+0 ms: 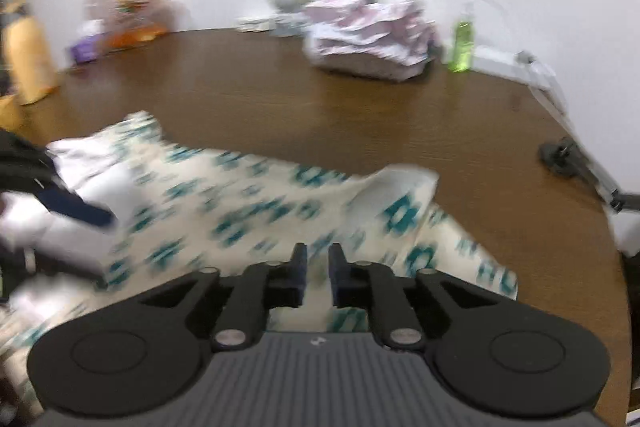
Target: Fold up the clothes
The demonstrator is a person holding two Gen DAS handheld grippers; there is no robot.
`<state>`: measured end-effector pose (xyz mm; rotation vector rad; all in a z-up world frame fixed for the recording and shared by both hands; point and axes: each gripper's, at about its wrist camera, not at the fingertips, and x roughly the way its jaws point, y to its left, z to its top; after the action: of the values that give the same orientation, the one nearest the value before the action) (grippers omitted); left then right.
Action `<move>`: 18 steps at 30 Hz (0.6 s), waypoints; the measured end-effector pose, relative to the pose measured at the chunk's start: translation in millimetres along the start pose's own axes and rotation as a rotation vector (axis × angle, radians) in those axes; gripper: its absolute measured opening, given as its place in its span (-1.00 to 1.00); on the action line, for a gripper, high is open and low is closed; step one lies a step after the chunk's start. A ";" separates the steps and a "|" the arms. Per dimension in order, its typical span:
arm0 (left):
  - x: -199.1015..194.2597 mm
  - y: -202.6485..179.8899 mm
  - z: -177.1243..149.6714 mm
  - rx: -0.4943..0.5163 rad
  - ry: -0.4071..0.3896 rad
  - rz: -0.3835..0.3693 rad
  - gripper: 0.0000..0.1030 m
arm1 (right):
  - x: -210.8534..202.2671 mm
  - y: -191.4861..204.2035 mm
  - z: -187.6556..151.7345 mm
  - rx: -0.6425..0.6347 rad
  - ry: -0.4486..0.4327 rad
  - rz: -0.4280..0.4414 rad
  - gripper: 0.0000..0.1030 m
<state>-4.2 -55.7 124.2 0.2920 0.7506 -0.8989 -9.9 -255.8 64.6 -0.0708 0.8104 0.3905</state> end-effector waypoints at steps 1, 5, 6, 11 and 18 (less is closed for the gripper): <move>0.5 -17.5 -4.8 0.002 0.009 -0.037 -0.05 | -7.4 -1.9 -6.7 0.007 0.009 0.019 -0.75; 18.9 -79.9 -18.8 -0.010 0.002 -0.067 -0.05 | -27.6 -12.9 -28.5 0.059 0.030 0.068 -0.69; 22.6 -91.5 -18.7 0.000 -0.011 -0.058 -0.05 | -29.7 -15.7 -32.4 0.076 0.032 0.072 -0.63; 47.6 -119.1 -14.6 0.022 -0.025 0.024 -0.03 | -32.9 -24.3 -50.2 0.110 0.040 0.107 -0.53; 55.2 -118.7 -5.5 0.000 0.018 -0.001 -0.80 | -48.7 -21.9 -64.3 0.102 0.037 0.207 -0.53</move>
<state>-79.1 -157.7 90.3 0.3001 0.7669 -0.8984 -76.6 -304.7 53.3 0.1021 0.8759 0.5433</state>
